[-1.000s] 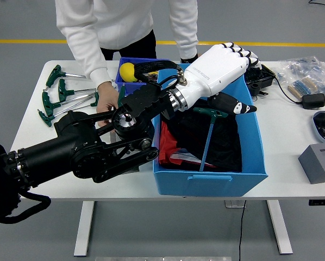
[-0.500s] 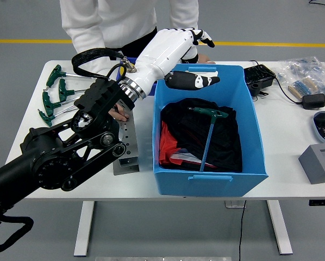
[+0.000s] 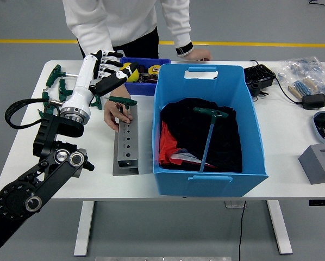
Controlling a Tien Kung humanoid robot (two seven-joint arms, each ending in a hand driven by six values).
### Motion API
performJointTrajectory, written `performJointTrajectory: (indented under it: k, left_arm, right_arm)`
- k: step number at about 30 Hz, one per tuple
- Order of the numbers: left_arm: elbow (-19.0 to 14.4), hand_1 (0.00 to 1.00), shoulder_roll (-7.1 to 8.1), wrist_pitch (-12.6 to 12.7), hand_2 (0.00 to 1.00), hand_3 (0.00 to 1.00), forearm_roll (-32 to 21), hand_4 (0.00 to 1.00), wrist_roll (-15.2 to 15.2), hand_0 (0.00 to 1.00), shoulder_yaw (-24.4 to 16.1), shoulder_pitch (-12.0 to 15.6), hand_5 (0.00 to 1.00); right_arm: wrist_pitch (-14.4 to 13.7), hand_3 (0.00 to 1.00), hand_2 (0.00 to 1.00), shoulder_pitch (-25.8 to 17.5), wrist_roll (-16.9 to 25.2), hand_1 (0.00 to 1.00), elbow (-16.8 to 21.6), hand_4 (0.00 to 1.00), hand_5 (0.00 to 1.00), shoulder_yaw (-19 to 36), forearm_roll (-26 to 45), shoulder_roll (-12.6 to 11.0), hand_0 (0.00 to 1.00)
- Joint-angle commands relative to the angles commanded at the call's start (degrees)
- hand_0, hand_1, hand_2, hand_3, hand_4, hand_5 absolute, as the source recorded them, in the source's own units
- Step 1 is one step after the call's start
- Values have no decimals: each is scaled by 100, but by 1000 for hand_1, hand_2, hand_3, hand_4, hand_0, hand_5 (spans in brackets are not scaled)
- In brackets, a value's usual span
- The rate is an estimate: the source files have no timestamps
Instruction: Lift tool from toolbox,place it in box,lift tool from toolbox,place it in box
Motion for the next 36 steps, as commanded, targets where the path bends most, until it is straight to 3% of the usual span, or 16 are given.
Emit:
performJointTrajectory:
  k: [4, 6, 7, 10, 16, 18, 19, 24, 25, 30, 31, 36]
  left_arm:
    - [-108, 452, -3, 161, 563, 605, -913, 816, -30, 322, -142, 290, 571]
    - [-119, 452, 11, 160, 563, 605, -861, 816, -74, 322, -187, 354, 571]
    - [-125, 487, 20, 159, 578, 618, -726, 881, -86, 342, -204, 377, 563]
    - [-163, 487, 29, 141, 578, 618, -194, 881, -34, 342, -260, 475, 563]
    - [-183, 436, -32, 251, 552, 616, -655, 868, 63, 314, -280, 714, 566]
    - [-190, 436, -43, 262, 552, 616, -971, 868, 81, 314, -262, 792, 566]
    - [-194, 409, -46, 272, 563, 653, -1193, 814, 57, 286, -248, 827, 613]
    - [-208, 409, -24, 245, 563, 653, -2346, 814, -61, 286, -158, 950, 613]
    - [-196, 411, -18, 218, 596, 749, -2602, 789, -82, 280, -139, 961, 701]
    - [-127, 411, -15, 144, 596, 749, -3748, 789, -243, 280, -81, 970, 701]
    - [-112, 412, -12, 127, 625, 802, -3901, 782, -289, 280, -65, 961, 736]
    - [-43, 412, 11, 49, 625, 802, -4583, 782, -444, 280, 35, 883, 736]
  right_arm:
    - [-4, 591, 725, -9, 11, 648, 0, 836, 762, -85, 54, 10, 691]
    - [-8, 591, 725, -14, 15, 648, 0, 836, 762, -119, 85, 17, 691]
    - [-7, 590, 725, -16, 17, 648, 0, 835, 762, -137, 100, 18, 690]
    - [-6, 590, 725, -22, 19, 648, 0, 835, 762, -151, 115, 18, 690]
    - [-9, 589, 725, -44, 14, 648, 0, 834, 761, -137, 115, 28, 691]
    - [-13, 589, 725, -51, 11, 648, 0, 834, 761, -134, 116, 32, 691]
    - [-14, 588, 724, -54, 10, 647, 0, 833, 760, -141, 122, 33, 689]
    - [-19, 588, 724, -70, 15, 647, 0, 833, 760, -205, 165, 37, 689]
    - [-19, 588, 725, -72, 17, 647, 0, 833, 758, -224, 176, 38, 689]
    - [-16, 588, 725, -85, 21, 647, 0, 833, 758, -287, 208, 39, 689]
    - [-17, 588, 725, -87, 21, 647, 0, 833, 759, -288, 207, 40, 687]
    - [-20, 588, 725, -95, 13, 647, 0, 833, 759, -270, 183, 45, 687]
